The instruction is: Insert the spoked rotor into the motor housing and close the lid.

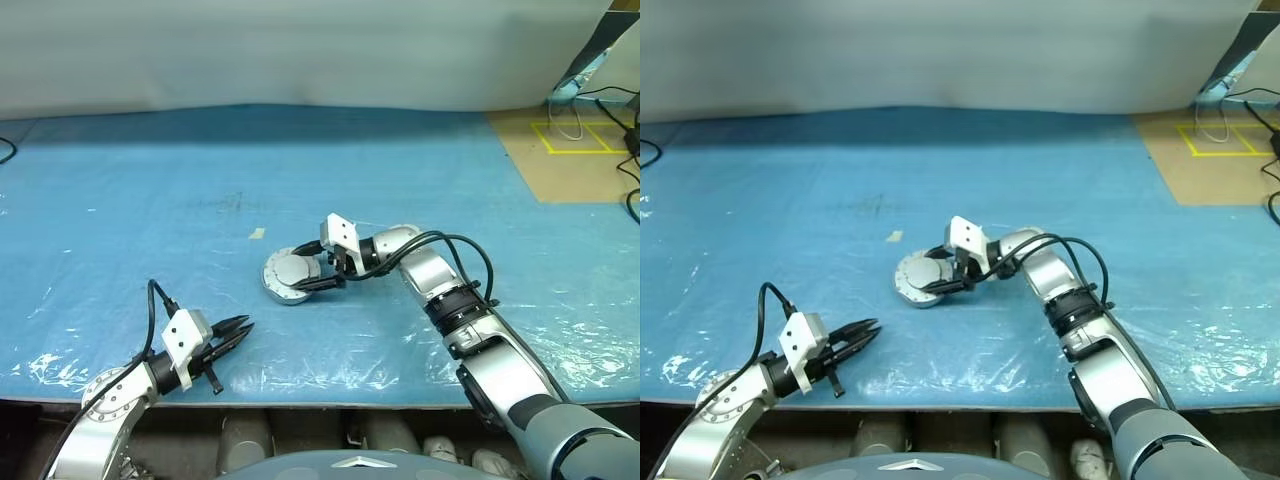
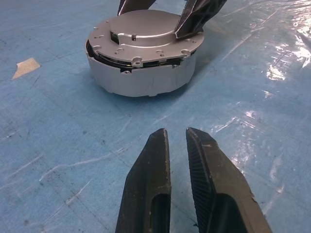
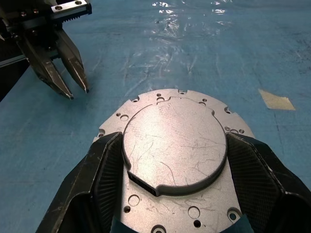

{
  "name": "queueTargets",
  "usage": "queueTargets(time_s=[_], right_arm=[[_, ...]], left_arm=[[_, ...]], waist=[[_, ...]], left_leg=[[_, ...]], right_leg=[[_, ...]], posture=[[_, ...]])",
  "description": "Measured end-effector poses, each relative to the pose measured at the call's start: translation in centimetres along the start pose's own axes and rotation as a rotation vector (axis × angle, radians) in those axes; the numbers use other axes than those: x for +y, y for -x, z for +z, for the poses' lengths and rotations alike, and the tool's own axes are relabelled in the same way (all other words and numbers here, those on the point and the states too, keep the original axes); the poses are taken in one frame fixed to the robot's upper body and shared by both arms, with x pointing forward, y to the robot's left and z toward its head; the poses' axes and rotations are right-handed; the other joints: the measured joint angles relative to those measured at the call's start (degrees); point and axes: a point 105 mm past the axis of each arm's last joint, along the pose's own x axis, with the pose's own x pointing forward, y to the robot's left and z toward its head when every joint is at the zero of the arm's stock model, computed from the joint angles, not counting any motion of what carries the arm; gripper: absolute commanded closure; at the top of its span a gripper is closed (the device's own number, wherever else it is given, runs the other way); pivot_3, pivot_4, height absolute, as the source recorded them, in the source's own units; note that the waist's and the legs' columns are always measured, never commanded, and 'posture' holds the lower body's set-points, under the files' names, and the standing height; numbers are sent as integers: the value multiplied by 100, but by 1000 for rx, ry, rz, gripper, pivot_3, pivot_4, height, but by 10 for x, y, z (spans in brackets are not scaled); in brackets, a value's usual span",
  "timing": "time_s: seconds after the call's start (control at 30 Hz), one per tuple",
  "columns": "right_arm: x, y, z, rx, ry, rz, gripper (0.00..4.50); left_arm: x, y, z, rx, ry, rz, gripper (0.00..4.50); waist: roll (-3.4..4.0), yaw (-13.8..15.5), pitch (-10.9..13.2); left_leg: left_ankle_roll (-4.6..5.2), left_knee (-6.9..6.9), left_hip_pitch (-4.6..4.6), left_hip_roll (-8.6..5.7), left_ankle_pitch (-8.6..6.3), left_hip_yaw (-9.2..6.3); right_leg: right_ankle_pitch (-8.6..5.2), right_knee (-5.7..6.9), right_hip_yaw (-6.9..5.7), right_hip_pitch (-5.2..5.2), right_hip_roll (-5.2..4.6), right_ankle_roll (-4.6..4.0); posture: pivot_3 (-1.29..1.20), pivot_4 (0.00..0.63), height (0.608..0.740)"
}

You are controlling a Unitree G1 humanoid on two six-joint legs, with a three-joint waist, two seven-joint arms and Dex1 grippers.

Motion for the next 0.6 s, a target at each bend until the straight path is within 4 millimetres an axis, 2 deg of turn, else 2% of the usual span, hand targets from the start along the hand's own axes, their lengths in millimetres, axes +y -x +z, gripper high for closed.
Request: queueTargets(time_s=[0.43,0.6], right_arm=[[-1,-5,-1,-5,14,-14,1528],[-1,-5,-4,-6,18,-16,1528]], left_arm=[[2,1,-9,1,2,-3,3857],[6,1,-15,-4,-8,-2,3857]], waist=[[0,2,0],[1,3,-1]], left_leg=[[-3,0,17,1,0,0],[-4,-3,50,0,-1,4]], right_leg=[[2,4,0,13,0,-4],[3,5,5,32,0,-5]], posture=[[0,150,740],[0,150,740]])
